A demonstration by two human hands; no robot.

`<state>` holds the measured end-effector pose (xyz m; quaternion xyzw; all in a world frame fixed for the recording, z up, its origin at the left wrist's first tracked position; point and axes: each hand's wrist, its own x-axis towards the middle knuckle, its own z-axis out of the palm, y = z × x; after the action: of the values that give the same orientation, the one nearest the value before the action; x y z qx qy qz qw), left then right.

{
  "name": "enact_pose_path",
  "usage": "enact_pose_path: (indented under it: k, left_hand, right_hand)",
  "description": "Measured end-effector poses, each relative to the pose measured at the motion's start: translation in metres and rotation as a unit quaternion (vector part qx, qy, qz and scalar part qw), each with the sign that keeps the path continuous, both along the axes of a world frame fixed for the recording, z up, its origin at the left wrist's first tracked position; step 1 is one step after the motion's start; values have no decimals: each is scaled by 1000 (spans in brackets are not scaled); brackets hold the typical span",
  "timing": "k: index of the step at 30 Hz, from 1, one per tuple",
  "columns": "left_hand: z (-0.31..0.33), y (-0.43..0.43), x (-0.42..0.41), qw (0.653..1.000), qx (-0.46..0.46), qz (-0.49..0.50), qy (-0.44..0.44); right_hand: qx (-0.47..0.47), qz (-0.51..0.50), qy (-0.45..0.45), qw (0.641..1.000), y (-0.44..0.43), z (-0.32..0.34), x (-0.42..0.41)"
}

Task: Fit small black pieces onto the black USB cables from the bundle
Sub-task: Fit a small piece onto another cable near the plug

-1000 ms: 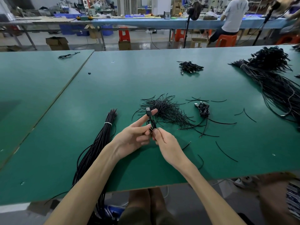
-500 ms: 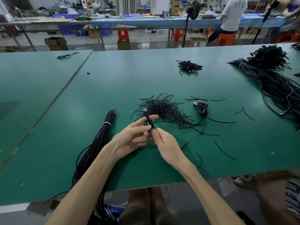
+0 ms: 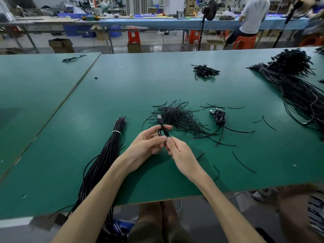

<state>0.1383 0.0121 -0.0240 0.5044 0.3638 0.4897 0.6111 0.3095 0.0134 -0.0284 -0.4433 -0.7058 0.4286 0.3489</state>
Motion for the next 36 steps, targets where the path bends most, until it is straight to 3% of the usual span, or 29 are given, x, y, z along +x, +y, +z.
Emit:
enact_pose_path:
  k: [11,36]
  left_hand:
    - [0,-4,5,991,-70,0,-110]
    - [-1,-7,6,998,-31,-52,-29]
  right_hand:
    - [-6,5,16,1000,1,-3,0]
    - [-34,3,52,998,0,1,2]
